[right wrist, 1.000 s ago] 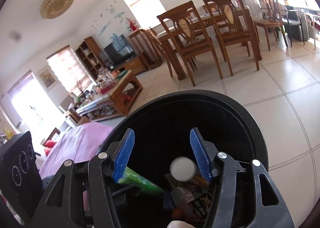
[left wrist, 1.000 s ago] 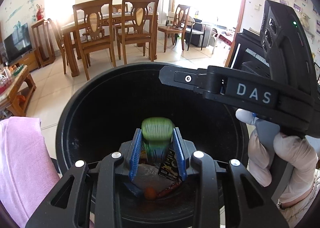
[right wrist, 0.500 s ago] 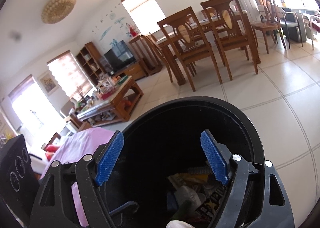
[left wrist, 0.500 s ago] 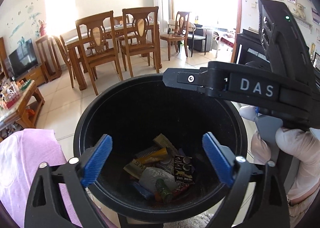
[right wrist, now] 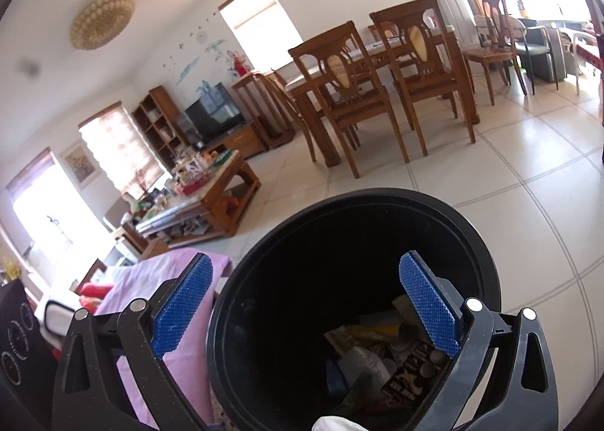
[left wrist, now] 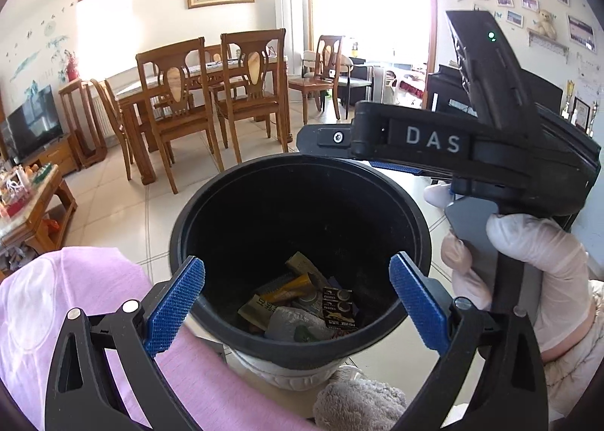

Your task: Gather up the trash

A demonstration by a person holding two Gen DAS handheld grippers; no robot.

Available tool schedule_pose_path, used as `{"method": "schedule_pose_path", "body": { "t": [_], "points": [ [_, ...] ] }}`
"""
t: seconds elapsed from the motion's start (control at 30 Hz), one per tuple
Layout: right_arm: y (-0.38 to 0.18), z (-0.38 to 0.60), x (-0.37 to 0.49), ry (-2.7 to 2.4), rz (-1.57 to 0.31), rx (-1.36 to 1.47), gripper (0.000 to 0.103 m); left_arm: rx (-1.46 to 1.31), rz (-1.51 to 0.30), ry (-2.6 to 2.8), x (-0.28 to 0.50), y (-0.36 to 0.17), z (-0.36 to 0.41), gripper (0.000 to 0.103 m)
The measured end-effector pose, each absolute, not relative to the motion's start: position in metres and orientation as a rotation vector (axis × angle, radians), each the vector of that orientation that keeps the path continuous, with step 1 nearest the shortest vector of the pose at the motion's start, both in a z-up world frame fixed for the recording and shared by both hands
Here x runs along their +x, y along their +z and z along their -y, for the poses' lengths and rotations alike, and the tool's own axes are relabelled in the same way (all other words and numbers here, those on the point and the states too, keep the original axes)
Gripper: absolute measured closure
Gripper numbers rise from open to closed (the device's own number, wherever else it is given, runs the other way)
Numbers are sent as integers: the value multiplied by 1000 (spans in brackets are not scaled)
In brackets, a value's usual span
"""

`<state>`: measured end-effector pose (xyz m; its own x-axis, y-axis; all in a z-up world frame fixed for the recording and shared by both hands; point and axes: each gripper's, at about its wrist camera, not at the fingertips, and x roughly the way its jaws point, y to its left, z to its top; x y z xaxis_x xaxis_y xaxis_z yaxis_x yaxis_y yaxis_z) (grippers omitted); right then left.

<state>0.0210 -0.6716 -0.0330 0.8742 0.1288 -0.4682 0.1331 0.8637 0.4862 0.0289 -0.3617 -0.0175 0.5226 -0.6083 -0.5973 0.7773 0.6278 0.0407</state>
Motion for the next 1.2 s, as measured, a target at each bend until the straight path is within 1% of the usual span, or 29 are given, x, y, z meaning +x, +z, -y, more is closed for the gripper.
{"method": "schedule_pose_path", "body": {
  "t": [0.2,0.33,0.63,0.8,1.0,1.2],
  "points": [
    [-19,632,28,18,-500,501,5,239,-547,-803,21,-2,308,5],
    [-6,586,35,55,-476,452,5,172,-527,-727,20,6,262,5],
    [17,438,58,232,-445,271,5,39,-461,-365,16,16,127,5],
    [18,362,59,324,-412,208,5,2,-441,-159,14,13,57,5],
    [6,303,57,350,-385,152,5,7,-421,6,5,7,5,5],
    [-3,281,43,312,-307,101,5,-29,-423,90,5,5,-19,5]
  ]
}}
